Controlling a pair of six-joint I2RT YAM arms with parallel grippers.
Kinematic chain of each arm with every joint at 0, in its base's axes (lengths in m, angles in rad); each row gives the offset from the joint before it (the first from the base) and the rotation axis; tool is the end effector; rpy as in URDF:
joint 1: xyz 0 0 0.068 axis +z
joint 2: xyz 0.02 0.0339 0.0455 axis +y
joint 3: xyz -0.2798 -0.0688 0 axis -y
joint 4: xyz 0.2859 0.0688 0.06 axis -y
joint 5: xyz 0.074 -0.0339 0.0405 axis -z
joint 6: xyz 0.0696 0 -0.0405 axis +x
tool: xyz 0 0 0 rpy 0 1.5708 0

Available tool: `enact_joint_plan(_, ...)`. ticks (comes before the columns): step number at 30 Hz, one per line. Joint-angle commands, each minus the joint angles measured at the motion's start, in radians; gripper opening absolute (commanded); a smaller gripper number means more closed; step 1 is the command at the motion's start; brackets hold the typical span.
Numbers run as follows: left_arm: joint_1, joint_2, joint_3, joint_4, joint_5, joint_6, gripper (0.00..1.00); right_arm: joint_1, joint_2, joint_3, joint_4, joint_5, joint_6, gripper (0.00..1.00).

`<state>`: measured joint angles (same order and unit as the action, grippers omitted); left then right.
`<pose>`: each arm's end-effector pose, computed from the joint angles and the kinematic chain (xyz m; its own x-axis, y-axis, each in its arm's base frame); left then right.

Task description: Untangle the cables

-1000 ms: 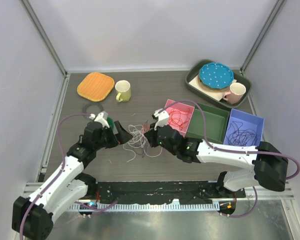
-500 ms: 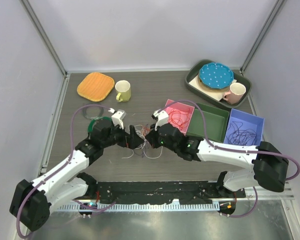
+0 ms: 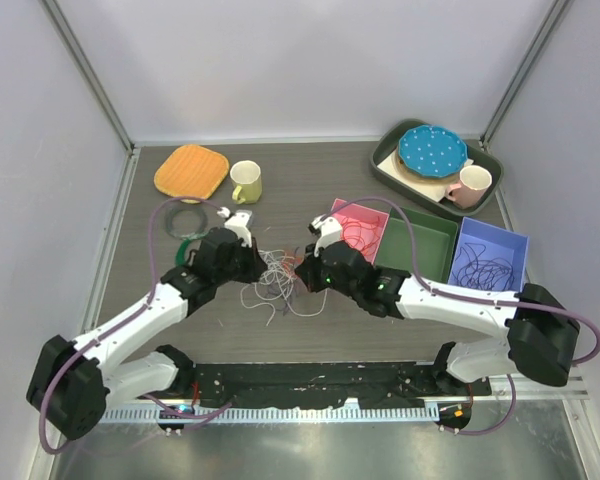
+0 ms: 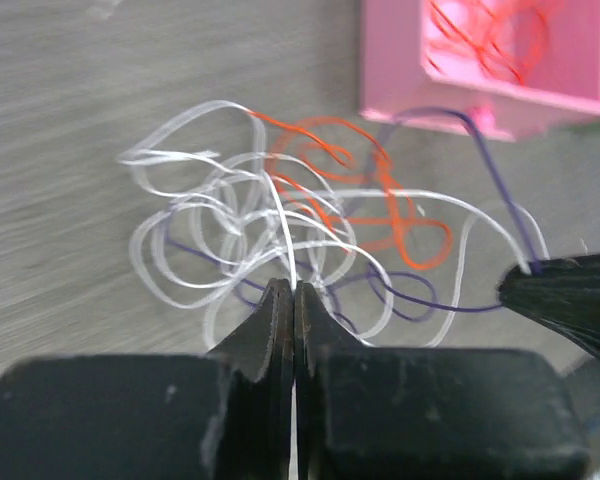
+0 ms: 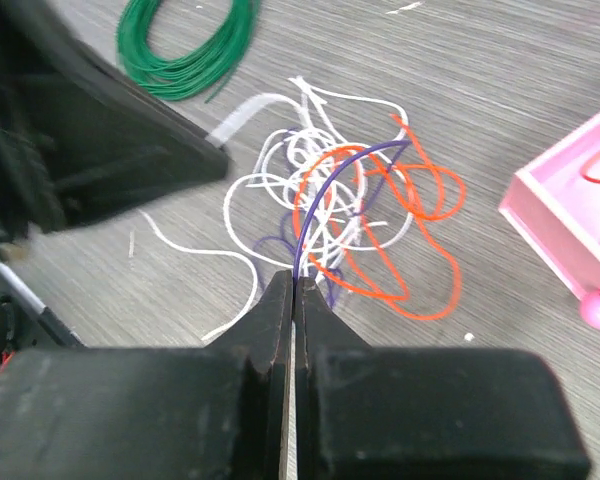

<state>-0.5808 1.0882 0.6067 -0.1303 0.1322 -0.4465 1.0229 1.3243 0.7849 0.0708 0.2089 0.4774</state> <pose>0.2361 -0.1659 0.2000 -0.7069 -0.0480 -0.7057 0.3646 0.8302 -0.4218 0.1970 0.2952 0.2253 -0.5484 -0.0357 -0.8355 -0.5480 0.7700 0.3268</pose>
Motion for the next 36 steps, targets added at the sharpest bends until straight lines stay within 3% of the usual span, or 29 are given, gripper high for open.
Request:
enact_joint_plan(1, -0.002, -0.125, 0.085, -0.168, -0.481, -0.113, 0.00, -0.030, -0.076, -0.027, -0.063, 0.121, 0.033, 0.01)
enact_joint_plan(4, 0.013, -0.169, 0.136, -0.352, -0.832, -0.294, 0.00, -0.058, -0.132, -0.048, -0.213, 0.284, 0.072, 0.01)
enact_joint_plan(5, 0.024, -0.172, 0.157, -0.420, -0.867, -0.346, 0.00, -0.064, -0.148, -0.052, -0.253, 0.326, 0.096, 0.01)
enact_joint_plan(11, 0.203, -0.146, 0.200, -0.584, -0.910, -0.480, 0.00, -0.089, -0.324, -0.038, -0.586, 0.633, 0.219, 0.01)
enact_joint_plan(17, 0.344, -0.171, 0.188, -0.652, -0.933, -0.543, 0.00, -0.089, -0.497, -0.044, -0.643, 0.667, 0.231, 0.01)
enact_joint_plan(21, 0.392, -0.188, 0.189, -0.674, -0.918, -0.549, 0.00, -0.089, -0.550, -0.070, -0.528, 0.514, 0.132, 0.01)
enact_joint_plan(23, 0.394, -0.194, 0.186, -0.670, -0.902, -0.546, 0.00, -0.089, -0.563, -0.105, -0.397, 0.388, 0.031, 0.01)
enact_joint_plan(24, 0.395, -0.204, 0.185, -0.657, -0.852, -0.531, 0.00, -0.087, -0.565, -0.117, -0.352, 0.239, -0.002, 0.01)
enact_joint_plan(26, 0.395, -0.217, 0.159, -0.577, -0.757, -0.459, 0.00, -0.089, -0.545, -0.136, -0.234, 0.103, -0.058, 0.01)
enact_joint_plan(28, 0.394, -0.240, 0.121, -0.520, -0.638, -0.433, 0.00, -0.089, -0.481, -0.133, -0.171, -0.096, -0.075, 0.01)
enact_joint_plan(31, 0.394, -0.252, 0.097, -0.482, -0.618, -0.439, 0.00, -0.084, -0.346, -0.116, -0.040, -0.292, -0.062, 0.01)
enact_joint_plan(36, 0.394, -0.255, 0.099, -0.517, -0.622, -0.439, 0.00, -0.038, -0.123, -0.041, 0.047, -0.296, -0.040, 0.06)
